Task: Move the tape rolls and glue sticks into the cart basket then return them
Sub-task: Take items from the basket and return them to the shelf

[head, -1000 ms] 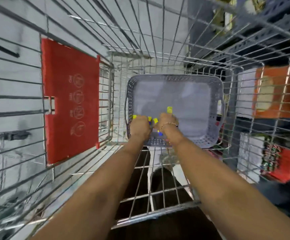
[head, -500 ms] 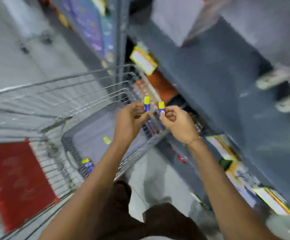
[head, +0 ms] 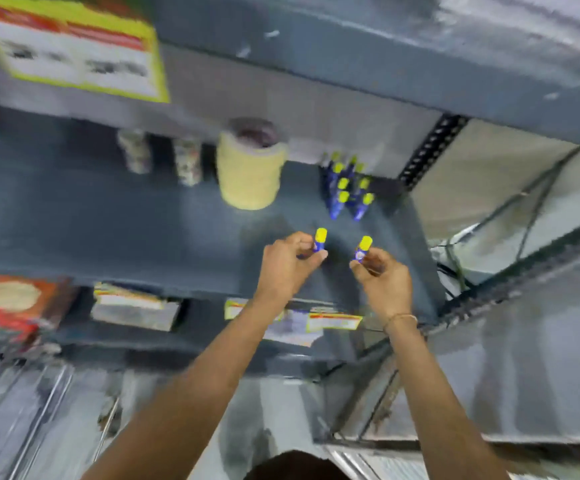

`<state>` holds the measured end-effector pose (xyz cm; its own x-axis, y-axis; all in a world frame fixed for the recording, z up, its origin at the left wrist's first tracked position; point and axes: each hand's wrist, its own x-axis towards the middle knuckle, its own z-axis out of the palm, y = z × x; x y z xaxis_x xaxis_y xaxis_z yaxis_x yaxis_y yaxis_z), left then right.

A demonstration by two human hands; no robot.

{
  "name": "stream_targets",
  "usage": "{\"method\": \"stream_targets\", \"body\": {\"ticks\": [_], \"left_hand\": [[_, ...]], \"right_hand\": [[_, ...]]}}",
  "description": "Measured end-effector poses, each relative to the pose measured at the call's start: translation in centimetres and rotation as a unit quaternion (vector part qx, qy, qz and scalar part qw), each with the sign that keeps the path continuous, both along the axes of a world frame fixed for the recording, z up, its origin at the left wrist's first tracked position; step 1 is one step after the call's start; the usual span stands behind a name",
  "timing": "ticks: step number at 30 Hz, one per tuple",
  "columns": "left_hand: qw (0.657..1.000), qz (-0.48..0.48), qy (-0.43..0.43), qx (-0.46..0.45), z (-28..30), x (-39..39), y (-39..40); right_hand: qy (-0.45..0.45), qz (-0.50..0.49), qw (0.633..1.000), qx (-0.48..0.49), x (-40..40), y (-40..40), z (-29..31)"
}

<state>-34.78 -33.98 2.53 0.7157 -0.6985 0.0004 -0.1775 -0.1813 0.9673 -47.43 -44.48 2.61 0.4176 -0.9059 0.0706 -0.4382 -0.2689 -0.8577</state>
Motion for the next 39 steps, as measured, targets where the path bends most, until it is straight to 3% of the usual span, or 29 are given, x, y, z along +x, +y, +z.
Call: {"method": "stream_targets", "body": {"ticks": [6,12,24,29,31,34,39], "left_hand": [[0.996,0.037,-0.075,0.037,-1.0,-0.5,-8.4],[0.981,0.067,-0.161,0.083,-2.1,0.5,-11.0],[0.996,0.036,-0.065,0.042,-3.3,0.3,-12.2],[0.995,0.083,-0.028,0.055,-3.4,1.8,-6.8],[0.991,0.131,0.001,0.036,-2.8,3.1,-2.1],[0.975,0.222,0.007,0.016,-1.4,5.2,6.2],[0.898,0.435,0.062,-0.020,-1.3,10.0,25.2]], "right_hand": [[-0.016,-0.010,1.000,-0.003,1.6,-7.1,-0.6],[0.000,-0.018,1.000,0.017,4.1,-9.7,-1.3],[0.024,-0.011,0.998,0.062,4.6,-10.1,-3.2],[-0.033,-0.110,0.993,0.000,3.9,-4.5,-3.4],[-0.048,-0.044,0.997,-0.041,5.2,0.7,-2.8],[-0.052,0.134,0.988,-0.048,8.6,8.6,-1.9],[0.017,0.435,0.900,0.016,18.3,24.1,-2.3]]}}
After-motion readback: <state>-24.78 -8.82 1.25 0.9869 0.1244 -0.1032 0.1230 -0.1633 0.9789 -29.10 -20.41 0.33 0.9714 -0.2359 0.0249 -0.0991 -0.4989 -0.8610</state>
